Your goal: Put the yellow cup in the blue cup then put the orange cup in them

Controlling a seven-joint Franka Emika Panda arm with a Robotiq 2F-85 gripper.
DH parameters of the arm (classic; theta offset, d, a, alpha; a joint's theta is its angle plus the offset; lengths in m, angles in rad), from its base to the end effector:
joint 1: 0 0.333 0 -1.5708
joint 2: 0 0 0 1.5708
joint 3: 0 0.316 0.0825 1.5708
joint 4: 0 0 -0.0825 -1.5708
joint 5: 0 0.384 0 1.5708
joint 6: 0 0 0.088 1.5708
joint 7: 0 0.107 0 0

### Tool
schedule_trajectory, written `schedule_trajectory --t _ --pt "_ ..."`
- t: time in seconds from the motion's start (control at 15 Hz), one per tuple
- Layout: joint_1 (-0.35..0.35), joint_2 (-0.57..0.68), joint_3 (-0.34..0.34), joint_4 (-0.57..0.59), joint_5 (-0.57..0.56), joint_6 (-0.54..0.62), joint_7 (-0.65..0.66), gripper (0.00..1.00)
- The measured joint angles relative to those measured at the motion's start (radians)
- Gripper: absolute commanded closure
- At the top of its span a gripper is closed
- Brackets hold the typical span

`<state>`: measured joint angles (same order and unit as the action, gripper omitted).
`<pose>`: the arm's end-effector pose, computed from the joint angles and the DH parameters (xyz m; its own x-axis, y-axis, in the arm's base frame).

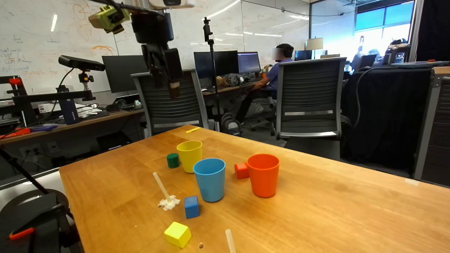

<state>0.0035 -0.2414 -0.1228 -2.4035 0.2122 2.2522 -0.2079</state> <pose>0.4644 -0.0506 0.4152 0.9925 -0.0463 0.1130 -0.0249 -0.9826 -0.1838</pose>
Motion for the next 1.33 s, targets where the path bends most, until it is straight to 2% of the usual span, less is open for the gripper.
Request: schedule_trajectory --t 0.47,1.33 --pt "0.003 0.176 0.048 0.009 -0.015 0.169 0.106 0.00" --pt "0.004 0.375 0.058 0.034 -0.133 0.290 0.232 0.00"
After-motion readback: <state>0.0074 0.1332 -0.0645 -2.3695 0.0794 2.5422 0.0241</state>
